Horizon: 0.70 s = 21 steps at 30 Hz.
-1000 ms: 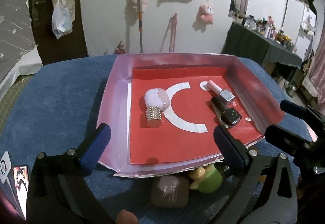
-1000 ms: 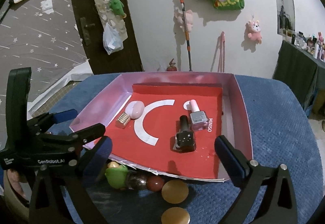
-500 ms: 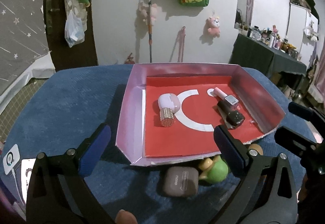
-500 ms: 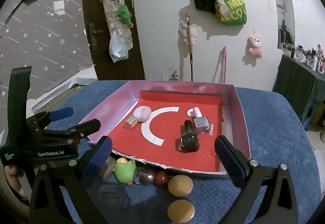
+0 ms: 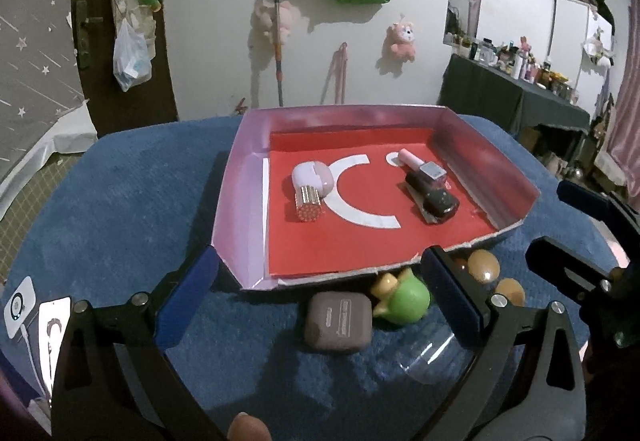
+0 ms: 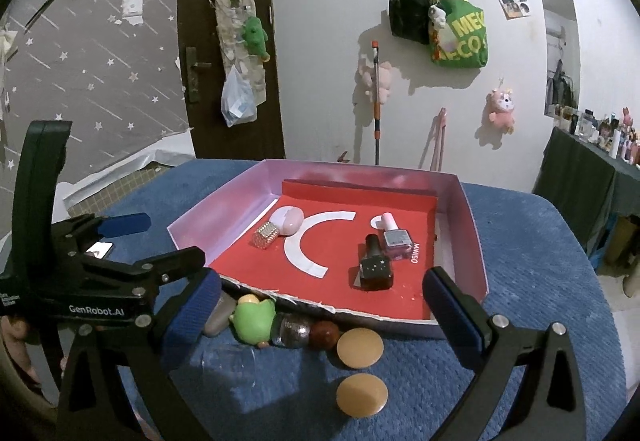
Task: Organize rigid objects
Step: 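Withdraw both tools from the box toward the remaining items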
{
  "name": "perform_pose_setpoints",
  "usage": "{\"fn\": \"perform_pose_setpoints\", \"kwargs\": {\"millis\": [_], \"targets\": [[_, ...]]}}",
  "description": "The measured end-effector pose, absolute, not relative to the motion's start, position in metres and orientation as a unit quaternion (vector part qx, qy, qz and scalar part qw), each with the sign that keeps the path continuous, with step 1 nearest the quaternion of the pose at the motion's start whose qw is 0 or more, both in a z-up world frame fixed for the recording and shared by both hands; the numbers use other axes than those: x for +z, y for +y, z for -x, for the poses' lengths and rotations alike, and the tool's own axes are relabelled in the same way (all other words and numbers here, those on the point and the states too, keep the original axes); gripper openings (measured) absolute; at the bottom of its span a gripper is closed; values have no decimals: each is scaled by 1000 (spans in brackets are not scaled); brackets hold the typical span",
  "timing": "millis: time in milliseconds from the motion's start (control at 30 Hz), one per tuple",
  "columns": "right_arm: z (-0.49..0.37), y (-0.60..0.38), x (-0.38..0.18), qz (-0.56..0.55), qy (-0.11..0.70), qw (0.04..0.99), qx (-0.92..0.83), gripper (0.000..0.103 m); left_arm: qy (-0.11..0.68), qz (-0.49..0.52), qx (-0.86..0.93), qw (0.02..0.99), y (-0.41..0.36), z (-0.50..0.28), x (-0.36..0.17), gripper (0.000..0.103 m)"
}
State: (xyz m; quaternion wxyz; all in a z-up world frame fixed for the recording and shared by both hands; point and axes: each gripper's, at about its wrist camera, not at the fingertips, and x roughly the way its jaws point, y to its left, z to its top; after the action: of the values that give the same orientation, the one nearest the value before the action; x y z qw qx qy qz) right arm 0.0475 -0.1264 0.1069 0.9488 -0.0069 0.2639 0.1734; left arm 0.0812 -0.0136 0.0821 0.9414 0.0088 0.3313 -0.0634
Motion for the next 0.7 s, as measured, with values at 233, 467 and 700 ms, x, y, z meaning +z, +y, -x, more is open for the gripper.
{"fn": "perform_pose_setpoints", "kwargs": {"millis": [233,467,700], "targets": [[-41,-126,101,9,266,948,173,103,329,-17,-57,942,-17,-72,77,103],[-34,-126,91,11,277,945,173,103,333,-9,-54,941,-13,-65,73,103],[-31,-131,83,-2,293,940,174,103,340,-3,-63,938,-13,-60,70,103]]}}
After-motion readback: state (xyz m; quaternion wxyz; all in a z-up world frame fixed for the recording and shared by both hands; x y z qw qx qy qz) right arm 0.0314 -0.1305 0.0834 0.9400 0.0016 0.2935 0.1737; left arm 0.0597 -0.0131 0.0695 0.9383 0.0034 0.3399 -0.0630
